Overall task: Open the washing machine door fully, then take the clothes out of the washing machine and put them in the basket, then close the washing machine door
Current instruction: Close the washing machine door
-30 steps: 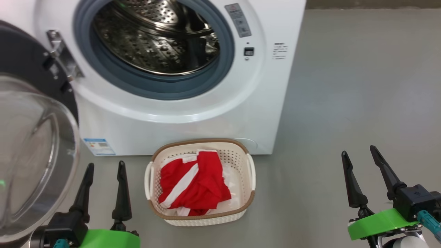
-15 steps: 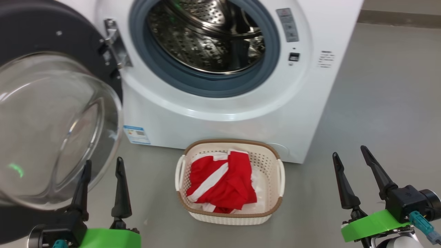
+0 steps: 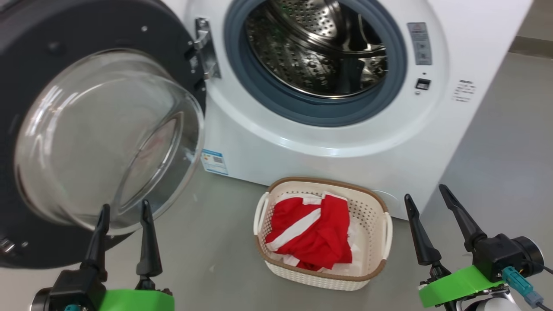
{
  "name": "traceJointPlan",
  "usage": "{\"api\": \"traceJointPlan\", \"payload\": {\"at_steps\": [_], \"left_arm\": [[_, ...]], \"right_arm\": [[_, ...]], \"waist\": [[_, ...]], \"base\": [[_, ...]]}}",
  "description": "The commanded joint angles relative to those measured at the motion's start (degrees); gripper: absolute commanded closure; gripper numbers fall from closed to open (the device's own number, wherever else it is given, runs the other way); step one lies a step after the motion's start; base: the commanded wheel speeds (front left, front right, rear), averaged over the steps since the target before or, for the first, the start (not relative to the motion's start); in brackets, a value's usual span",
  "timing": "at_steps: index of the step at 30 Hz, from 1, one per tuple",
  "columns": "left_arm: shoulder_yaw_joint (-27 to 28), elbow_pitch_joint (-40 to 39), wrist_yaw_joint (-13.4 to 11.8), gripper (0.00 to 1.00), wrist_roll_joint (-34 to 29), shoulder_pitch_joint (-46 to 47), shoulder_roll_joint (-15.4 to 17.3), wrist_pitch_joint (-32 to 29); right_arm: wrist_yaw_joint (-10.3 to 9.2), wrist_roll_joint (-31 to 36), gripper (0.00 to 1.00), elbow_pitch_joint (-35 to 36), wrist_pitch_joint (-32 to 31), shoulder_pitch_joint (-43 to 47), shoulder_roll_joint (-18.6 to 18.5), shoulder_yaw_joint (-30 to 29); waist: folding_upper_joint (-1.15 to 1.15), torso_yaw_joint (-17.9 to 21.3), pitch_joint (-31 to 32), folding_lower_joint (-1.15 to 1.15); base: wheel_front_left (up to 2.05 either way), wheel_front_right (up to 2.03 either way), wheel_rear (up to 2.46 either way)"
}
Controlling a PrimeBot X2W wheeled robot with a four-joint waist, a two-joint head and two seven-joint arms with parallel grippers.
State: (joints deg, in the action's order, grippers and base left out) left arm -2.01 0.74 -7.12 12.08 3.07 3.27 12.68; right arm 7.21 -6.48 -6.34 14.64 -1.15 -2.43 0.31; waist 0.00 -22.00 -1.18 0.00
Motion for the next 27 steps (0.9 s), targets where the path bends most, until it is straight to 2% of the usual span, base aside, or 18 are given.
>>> {"api": "traceJointPlan", "payload": {"at_steps": [1,12,25,26,27], "left_arm": [[1.98,-1.88,-0.50,0.00,-0.19,0.41,1.05,-0.03],[1.99,-2.67,-1.32,0.00,-0.15,-0.25,1.57,-0.44],[2.63,-3.46,-2.24,0.00,-0.14,-0.32,2.62,-0.21],[2.68,-3.57,-2.40,0.17,-0.30,-0.35,2.77,-0.23],[2.77,-3.75,-2.51,0.75,-0.30,-0.31,2.86,-0.21]], "right_arm": [[0.28,0.13,0.00,1.62,0.36,-0.69,-0.44,1.45],[0.28,0.06,0.00,1.72,0.36,-0.54,-0.44,2.03],[0.28,-0.38,0.00,1.44,0.36,-0.20,-0.44,2.39],[0.28,-0.41,0.00,1.42,0.36,-0.15,-0.44,2.36],[0.28,-0.41,0.00,1.40,0.36,-0.11,-0.44,2.34]], "waist": [[0.00,-1.74,0.16,0.00],[0.00,-5.44,0.50,0.00],[0.00,-6.10,0.89,0.00],[0.00,-6.06,0.93,0.00],[0.00,-6.00,0.95,0.00]], "base": [[0.00,0.00,0.00],[0.00,0.00,0.00],[0.00,0.00,0.00],[0.00,0.00,0.00],[0.00,0.00,0.00]]}}
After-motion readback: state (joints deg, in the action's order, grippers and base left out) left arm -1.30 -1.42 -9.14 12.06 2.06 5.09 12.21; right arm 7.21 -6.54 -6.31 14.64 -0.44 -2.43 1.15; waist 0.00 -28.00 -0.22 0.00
